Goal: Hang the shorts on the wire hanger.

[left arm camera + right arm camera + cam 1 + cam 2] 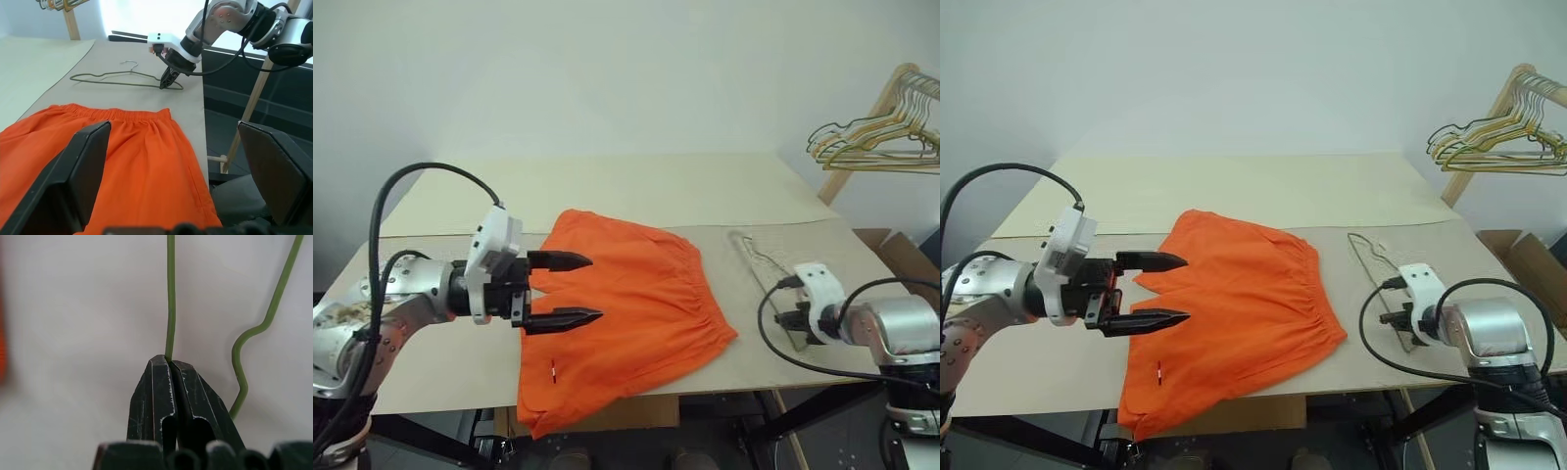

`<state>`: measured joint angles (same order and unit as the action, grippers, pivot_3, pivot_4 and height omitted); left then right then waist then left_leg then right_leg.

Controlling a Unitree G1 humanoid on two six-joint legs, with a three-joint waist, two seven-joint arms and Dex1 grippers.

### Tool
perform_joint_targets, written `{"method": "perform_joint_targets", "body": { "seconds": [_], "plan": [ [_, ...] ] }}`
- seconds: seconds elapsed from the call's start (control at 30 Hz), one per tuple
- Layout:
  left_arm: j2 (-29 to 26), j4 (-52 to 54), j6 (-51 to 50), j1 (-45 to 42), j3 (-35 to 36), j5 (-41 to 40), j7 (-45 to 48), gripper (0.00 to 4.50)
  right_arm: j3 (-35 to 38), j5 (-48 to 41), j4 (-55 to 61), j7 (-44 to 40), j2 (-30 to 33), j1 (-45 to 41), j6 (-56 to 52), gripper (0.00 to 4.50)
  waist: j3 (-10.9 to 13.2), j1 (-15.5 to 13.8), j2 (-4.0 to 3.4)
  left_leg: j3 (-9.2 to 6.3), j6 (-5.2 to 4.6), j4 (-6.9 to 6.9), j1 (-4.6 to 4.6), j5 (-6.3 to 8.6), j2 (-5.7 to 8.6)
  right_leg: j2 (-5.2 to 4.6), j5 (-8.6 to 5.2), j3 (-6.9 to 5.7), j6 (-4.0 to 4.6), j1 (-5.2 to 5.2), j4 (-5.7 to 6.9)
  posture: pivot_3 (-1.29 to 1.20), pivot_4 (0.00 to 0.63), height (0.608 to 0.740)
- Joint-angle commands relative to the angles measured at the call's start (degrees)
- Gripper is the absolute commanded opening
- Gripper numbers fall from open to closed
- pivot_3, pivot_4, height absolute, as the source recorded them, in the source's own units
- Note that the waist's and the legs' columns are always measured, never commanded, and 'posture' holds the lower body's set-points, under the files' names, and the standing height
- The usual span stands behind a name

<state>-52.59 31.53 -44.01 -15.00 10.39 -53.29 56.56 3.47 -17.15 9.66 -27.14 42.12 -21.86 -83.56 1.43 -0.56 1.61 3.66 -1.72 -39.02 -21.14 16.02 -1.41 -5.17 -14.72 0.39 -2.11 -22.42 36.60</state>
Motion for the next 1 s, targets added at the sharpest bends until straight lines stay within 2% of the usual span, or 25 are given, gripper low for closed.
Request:
{"method": "perform_joint_targets", "body": {
  "seconds": [0.03,0.17,0.33,0.53,0.67,0.73,0.87,1.0],
  "plan": [
    [0.98,2.10,0.17,-0.70,1.62,-0.55,-3.41,4.50,3.93,-0.94,5.69,1.40,-0.20,-4.02,-4.17,0.01,0.01,-0.17,0.00,0.00,0.00,0.00,-0.02,0.00,0.01,-0.01,0.00,0.00,0.00,-0.01,0.00,0.09,0.000,0.740],
    [0.93,0.93,0.41,-2.37,1.01,-0.51,-3.34,4.50,5.91,-0.67,8.80,2.35,1.51,-6.12,-4.23,0.01,0.02,-0.97,0.00,0.00,0.00,-0.01,-0.03,0.00,0.07,-0.07,0.01,-0.01,-0.01,-0.01,-0.02,0.08,0.000,0.740],
    [2.20,-3.97,0.51,-8.11,-1.67,1.79,-3.75,4.50,4.94,1.18,10.61,1.92,6.32,-6.31,6.79,0.01,0.04,-1.10,-0.02,0.01,0.00,0.00,-0.05,0.00,0.13,-0.09,0.02,-0.02,-0.03,0.00,-0.12,0.05,0.000,0.740],
    [3.50,-13.20,-1.23,-15.28,-3.17,3.48,-4.49,4.50,-3.04,8.61,11.44,-3.70,13.31,-2.58,35.97,0.01,0.08,0.63,-0.08,0.00,0.00,0.04,-0.04,0.00,0.12,-0.04,0.02,-0.01,-0.09,-0.03,-0.17,0.00,0.000,0.740],
    [2.68,-17.81,-0.02,-18.74,-4.60,6.66,-1.83,4.50,-6.29,15.18,7.37,-8.05,15.32,-0.27,62.02,0.01,0.11,1.53,-0.05,0.00,0.00,0.04,-0.06,0.00,0.14,-0.06,0.09,0.01,-0.18,0.02,-0.30,0.03,0.000,0.740],
    [1.71,-19.29,1.20,-18.89,-4.32,8.00,0.22,4.50,-8.26,18.50,4.84,-8.77,15.26,-0.71,70.54,0.01,0.13,1.89,-0.06,0.06,-0.01,0.05,-0.05,0.00,0.15,-0.06,0.11,0.08,-0.21,0.00,-0.34,0.03,0.000,0.740],
    [-0.39,-22.40,-0.12,-21.87,-3.25,7.74,3.95,4.50,-11.83,27.18,-4.56,-6.15,14.32,-5.62,88.79,0.01,0.32,1.62,-0.04,0.06,-0.01,0.04,-0.06,0.00,0.13,-0.06,0.12,0.06,-0.20,-0.02,-0.36,0.07,0.000,0.740],
    [-2.80,-26.24,0.45,-23.13,-2.56,9.94,5.87,4.50,-13.91,35.18,-9.64,-1.45,12.33,-9.76,99.61,0.01,0.42,1.21,-0.05,0.06,0.00,0.05,-0.06,0.00,0.13,-0.06,0.12,0.06,-0.20,-0.04,-0.35,0.10,0.000,0.740]
  ]
}}
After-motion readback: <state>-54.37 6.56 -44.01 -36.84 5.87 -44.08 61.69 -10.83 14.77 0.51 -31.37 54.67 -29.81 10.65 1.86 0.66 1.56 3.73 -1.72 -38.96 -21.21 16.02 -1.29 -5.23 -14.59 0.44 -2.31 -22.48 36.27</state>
